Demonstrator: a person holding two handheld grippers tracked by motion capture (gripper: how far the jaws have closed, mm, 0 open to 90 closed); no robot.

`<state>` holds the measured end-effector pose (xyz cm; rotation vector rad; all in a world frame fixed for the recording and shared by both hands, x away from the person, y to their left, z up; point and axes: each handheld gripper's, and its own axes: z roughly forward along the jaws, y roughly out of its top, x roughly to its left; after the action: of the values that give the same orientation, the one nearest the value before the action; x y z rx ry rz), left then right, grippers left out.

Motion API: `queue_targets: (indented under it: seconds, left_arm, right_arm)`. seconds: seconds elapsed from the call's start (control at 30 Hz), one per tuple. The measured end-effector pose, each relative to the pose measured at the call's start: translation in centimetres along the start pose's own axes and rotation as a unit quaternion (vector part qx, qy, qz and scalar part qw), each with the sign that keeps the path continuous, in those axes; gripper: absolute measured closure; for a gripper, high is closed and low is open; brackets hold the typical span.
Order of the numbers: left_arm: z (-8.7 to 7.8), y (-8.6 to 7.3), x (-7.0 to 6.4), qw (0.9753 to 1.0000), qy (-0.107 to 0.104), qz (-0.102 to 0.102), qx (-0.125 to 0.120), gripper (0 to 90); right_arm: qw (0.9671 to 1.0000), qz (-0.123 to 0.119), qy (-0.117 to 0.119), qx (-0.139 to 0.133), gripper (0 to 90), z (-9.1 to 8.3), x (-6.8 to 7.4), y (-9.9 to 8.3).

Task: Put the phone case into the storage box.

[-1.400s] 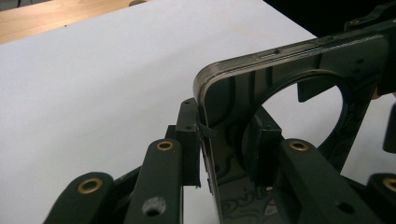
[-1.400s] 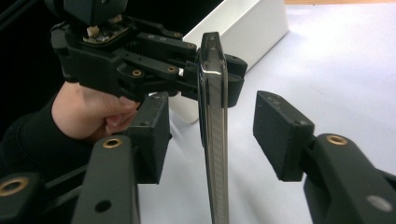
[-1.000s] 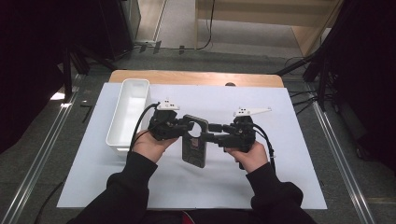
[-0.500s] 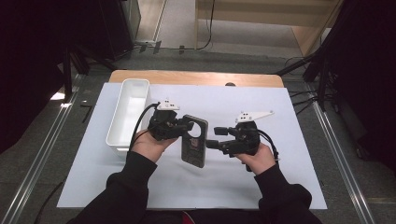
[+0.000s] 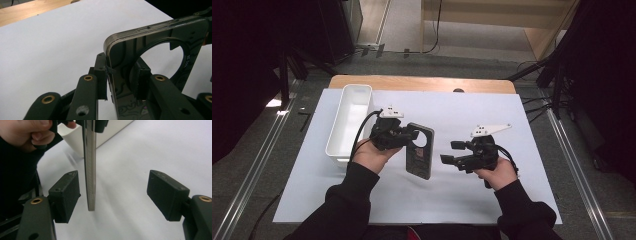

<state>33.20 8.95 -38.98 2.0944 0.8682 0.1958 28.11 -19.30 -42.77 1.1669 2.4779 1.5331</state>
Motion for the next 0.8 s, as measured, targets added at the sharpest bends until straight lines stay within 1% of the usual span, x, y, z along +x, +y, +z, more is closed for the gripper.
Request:
queue_targets:
  seconds: [0.23, 0.53, 0.7, 0.8]
  left_arm:
    - [-0.1, 0.0, 0.1, 1.0, 0.001, 0.0, 0.001, 70.7]
    - [-0.2, 0.0, 0.2, 1.0, -0.002, -0.002, 0.002, 70.7]
    - [-0.3, 0.1, 0.2, 1.0, -0.003, -0.003, -0.001, 70.7]
    - [-0.4, 0.1, 0.3, 0.9999, -0.006, -0.009, -0.003, 70.7]
  right_arm:
    - [0.9998, 0.002, -0.008, 0.017, 25.3, -0.2, -0.3, -1.1]
    - [0.9998, 0.005, -0.015, 0.015, 25.3, -0.6, -0.5, -2.5]
    - [0.9996, 0.008, -0.019, 0.022, 25.3, -0.7, -0.6, -3.6]
    - [0.9994, 0.008, -0.024, 0.023, 25.3, -1.1, -0.7, -4.2]
